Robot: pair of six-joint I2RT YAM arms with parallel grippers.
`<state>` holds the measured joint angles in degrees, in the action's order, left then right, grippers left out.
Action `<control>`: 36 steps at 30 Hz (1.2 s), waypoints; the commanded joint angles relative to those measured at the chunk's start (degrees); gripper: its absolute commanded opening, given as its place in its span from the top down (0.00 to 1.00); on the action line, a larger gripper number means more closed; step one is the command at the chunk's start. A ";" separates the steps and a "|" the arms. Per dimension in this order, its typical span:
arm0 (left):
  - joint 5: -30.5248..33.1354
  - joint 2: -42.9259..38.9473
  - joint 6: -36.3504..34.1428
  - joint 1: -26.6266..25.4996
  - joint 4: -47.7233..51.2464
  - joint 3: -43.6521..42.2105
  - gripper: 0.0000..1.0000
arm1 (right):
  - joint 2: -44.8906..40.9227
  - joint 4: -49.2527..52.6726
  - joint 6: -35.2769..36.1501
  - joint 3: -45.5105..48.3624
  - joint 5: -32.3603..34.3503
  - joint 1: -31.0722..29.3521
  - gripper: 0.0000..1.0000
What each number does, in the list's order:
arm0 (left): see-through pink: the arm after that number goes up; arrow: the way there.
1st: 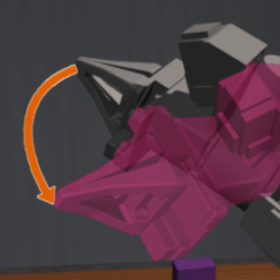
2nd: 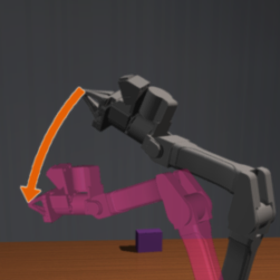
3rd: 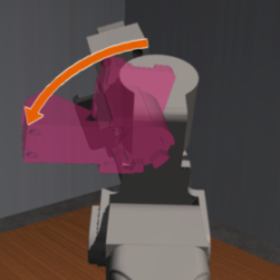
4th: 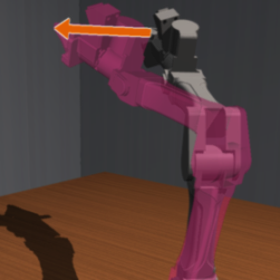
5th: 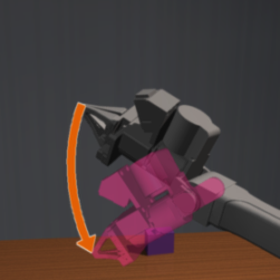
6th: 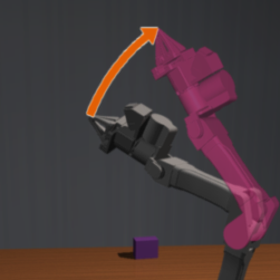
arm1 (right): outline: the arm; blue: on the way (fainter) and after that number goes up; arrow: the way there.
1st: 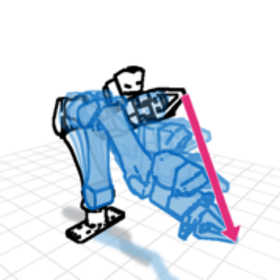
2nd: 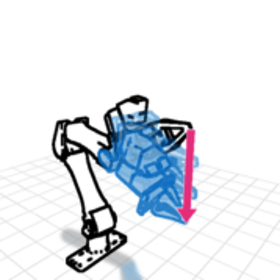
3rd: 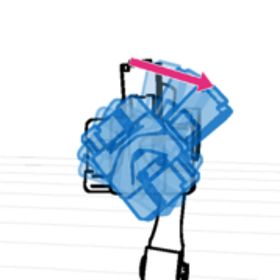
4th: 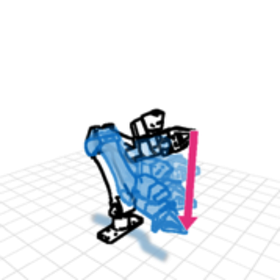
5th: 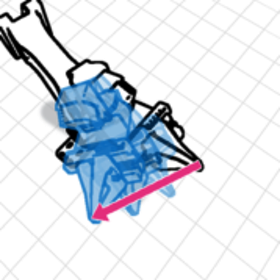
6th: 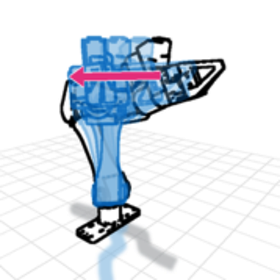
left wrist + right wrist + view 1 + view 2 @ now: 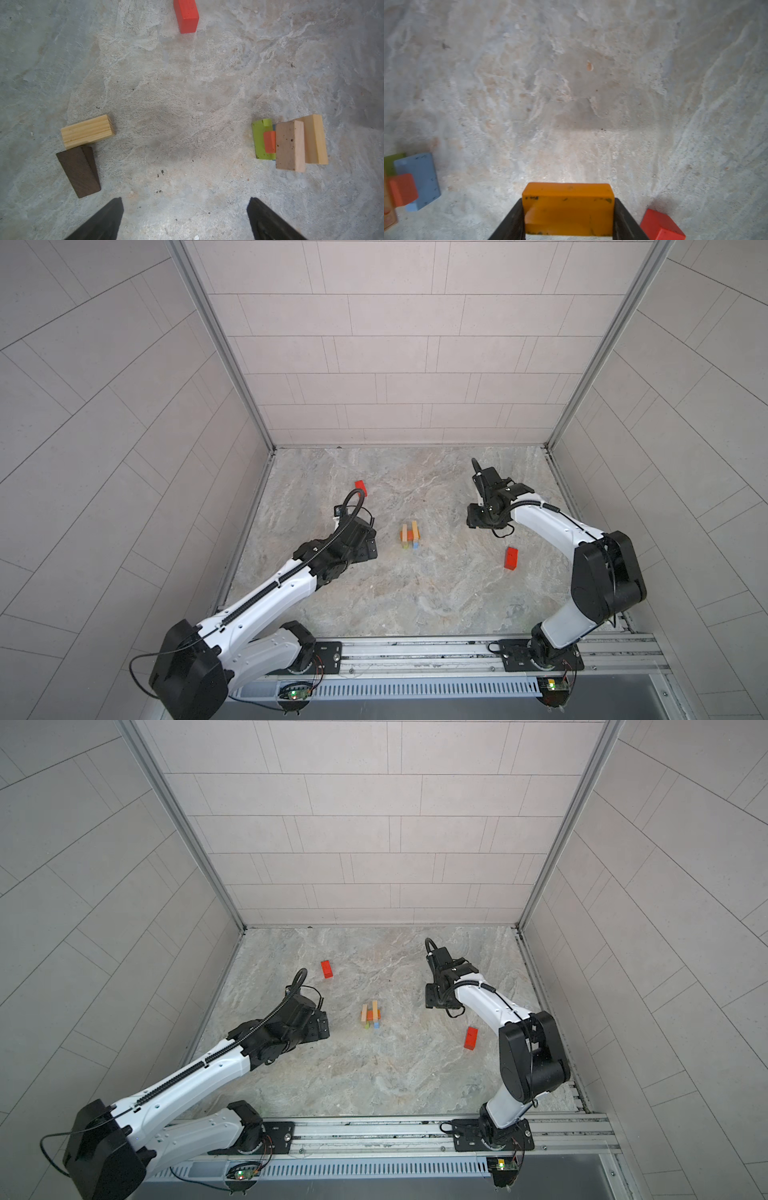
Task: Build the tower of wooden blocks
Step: 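Lift the orange block with the right gripper and carry it toward the stack, then lower the orange block onto the stack top and open the right gripper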
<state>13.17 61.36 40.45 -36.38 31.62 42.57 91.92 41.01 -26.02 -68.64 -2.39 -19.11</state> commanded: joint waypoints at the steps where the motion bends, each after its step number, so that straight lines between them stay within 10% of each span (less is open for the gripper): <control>1: 1.68 -1.04 0.33 0.49 2.73 0.90 0.00 | -2.33 4.84 -2.15 -2.46 1.34 -3.31 0.50; 36: 4.39 -8.78 3.61 1.53 -0.85 -9.96 0.00 | 13.83 3.11 -14.41 -20.07 3.03 -26.06 0.49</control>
<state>16.69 52.90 44.10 -35.24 31.38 33.15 105.12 43.92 -38.65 -87.22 0.21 -44.75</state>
